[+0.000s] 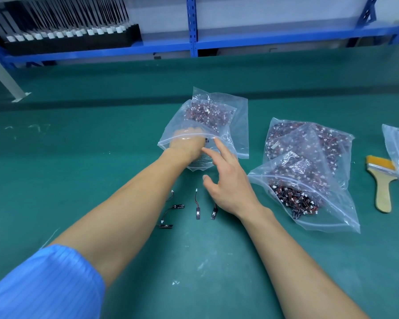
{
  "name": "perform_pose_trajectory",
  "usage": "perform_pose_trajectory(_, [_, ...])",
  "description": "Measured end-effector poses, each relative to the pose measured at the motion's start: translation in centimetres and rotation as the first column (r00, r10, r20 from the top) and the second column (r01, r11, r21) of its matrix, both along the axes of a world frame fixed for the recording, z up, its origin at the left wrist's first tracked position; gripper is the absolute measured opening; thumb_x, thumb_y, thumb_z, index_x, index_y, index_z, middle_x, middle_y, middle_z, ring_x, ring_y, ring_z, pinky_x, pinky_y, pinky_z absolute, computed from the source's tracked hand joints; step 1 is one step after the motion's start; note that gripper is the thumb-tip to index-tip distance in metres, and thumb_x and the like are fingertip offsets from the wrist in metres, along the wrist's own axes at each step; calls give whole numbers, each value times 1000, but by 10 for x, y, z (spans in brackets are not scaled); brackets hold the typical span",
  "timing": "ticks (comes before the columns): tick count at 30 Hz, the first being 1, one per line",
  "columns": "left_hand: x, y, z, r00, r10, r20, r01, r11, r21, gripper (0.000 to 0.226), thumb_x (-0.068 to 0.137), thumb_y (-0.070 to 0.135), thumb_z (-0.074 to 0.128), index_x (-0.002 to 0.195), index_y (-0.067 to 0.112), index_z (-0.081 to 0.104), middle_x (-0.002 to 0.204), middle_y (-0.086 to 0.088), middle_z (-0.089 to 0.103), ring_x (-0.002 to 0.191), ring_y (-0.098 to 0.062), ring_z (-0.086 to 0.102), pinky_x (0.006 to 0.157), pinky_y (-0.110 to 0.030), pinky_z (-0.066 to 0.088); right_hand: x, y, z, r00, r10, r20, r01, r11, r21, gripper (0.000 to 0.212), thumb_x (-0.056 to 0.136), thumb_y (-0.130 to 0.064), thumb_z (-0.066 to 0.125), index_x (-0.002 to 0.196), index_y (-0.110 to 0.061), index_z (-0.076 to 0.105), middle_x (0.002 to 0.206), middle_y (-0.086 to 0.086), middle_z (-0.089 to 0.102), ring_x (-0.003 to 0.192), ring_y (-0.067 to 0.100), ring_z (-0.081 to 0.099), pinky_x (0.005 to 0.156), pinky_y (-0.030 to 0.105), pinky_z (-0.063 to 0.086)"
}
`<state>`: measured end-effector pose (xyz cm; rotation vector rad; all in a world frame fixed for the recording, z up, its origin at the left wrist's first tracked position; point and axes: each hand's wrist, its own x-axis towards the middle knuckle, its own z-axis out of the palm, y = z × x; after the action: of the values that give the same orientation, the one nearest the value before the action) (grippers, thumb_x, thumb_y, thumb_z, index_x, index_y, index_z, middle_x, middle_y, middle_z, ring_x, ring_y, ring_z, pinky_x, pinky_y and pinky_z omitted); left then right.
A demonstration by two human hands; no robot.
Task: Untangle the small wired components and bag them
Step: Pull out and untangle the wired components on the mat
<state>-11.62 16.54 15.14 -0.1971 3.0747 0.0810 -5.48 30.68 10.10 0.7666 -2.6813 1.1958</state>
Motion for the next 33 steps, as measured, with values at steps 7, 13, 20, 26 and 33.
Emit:
perform_pose_trajectory(7, [26,-6,1,974,-128,-184,124,992,-37,15,91,5,51,81,16,51,82,-4,55,80,-28,50,66,-34,36,0,-1,-1,999,-35,-20,31,980,-198,57,88,-17,63,141,-26,44,151,-9,40,119,16,51,97,43,49])
perform_pose_trajectory(13, [79,-16,0,921,-135,-366,282,879,385,22,104,24,46,84,15,52,74,8,52,77,-21,47,63,-38,37,-1,-3,10,993,-66,102,105,881,-461,11,94,-24,69,104,-26,64,88,-13,69,82,0,63,72,16,45])
perform_pose_trajectory(20, [116,-37,-5,930,-35,-365,299,649,699,14,98,25,62,85,25,67,72,16,59,67,-14,47,65,-25,39,8,-4,20,971,161,174,-28,806,-591,14,91,-6,71,87,-19,70,67,-4,72,66,8,66,69,23,52])
perform_pose_trajectory(26, [133,-65,-12,891,82,-446,344,518,783,10,93,15,70,87,22,74,73,6,51,68,-13,41,66,-20,34,8,12,34,922,326,210,-187,848,-496,18,93,1,66,84,-14,70,61,-3,67,60,6,58,61,17,45])
perform_pose_trajectory(33, [148,-70,-27,906,-125,-405,415,458,786,7,84,24,71,87,26,78,73,14,62,64,-19,39,62,-24,36,12,26,36,778,442,447,-477,878,-38,7,86,-17,77,79,-17,79,56,1,69,48,4,51,51,13,37])
